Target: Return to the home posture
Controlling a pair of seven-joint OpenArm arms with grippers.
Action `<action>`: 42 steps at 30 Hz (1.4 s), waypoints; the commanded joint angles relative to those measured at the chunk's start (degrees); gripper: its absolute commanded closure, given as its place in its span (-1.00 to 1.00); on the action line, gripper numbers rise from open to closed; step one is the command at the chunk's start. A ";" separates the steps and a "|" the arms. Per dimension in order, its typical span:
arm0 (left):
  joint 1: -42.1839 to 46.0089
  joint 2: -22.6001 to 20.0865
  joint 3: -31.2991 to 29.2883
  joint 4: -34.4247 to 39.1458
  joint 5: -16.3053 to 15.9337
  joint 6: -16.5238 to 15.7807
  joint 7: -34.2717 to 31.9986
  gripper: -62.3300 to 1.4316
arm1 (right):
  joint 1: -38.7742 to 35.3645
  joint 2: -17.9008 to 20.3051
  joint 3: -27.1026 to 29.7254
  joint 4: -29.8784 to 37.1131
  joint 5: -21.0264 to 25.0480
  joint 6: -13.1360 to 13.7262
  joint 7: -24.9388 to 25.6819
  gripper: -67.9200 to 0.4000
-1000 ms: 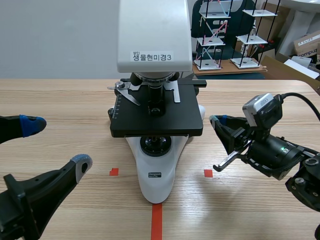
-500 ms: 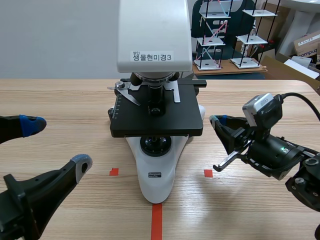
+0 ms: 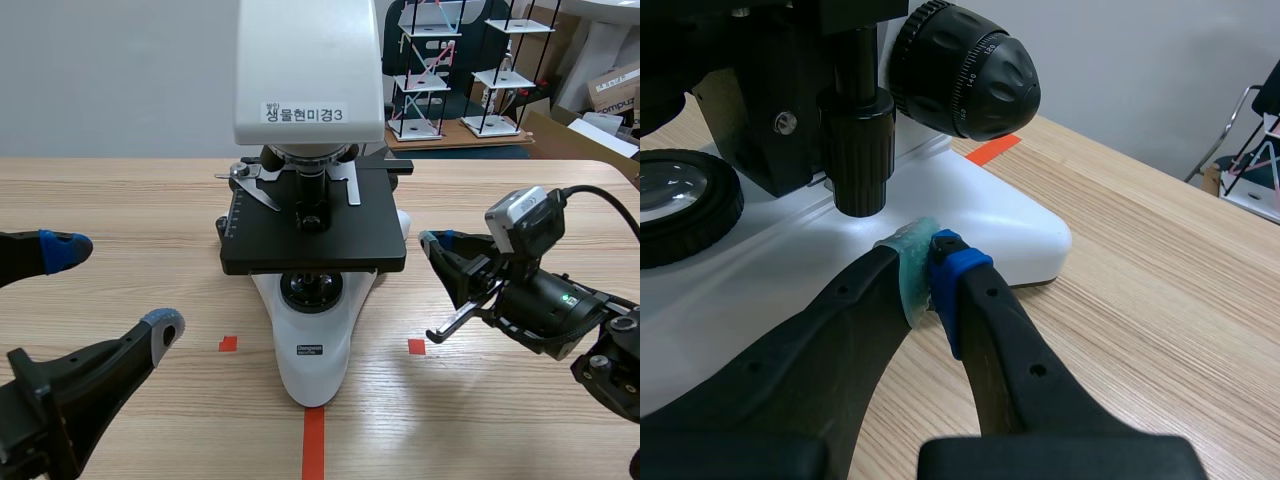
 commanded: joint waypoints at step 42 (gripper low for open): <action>-0.02 -0.15 -0.31 0.83 -0.57 0.07 -0.85 -1.00 | -39.19 12.61 15.30 32.11 9.81 8.24 4.63 -0.85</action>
